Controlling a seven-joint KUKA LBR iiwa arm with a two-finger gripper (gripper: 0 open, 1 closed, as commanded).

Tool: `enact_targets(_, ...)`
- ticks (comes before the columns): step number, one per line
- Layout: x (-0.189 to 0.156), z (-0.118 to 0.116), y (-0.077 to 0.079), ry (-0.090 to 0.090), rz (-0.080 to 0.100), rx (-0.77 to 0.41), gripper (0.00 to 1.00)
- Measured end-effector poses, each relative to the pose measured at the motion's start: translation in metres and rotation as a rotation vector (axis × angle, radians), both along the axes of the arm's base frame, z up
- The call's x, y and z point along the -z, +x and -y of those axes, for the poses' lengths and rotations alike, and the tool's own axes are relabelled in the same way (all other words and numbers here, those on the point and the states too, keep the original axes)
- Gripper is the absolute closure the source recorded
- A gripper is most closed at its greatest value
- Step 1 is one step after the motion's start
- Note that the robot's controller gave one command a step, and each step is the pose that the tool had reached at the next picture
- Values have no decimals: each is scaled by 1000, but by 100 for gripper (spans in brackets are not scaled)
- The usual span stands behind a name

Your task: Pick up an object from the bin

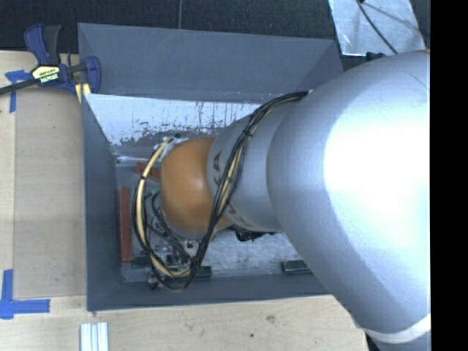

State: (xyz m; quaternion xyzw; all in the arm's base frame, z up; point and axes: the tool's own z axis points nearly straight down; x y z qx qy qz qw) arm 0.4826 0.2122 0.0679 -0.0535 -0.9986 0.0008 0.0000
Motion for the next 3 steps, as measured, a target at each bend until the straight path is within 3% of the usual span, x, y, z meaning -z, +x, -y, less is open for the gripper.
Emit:
enact_targets(1, -1, 0, 1, 2, 2, 0, 0)
enact_targets(2, -2, 0, 2, 3, 7, 0, 100)
enact_targets(3, -115, 0, 5, 5, 9, -1, 100)
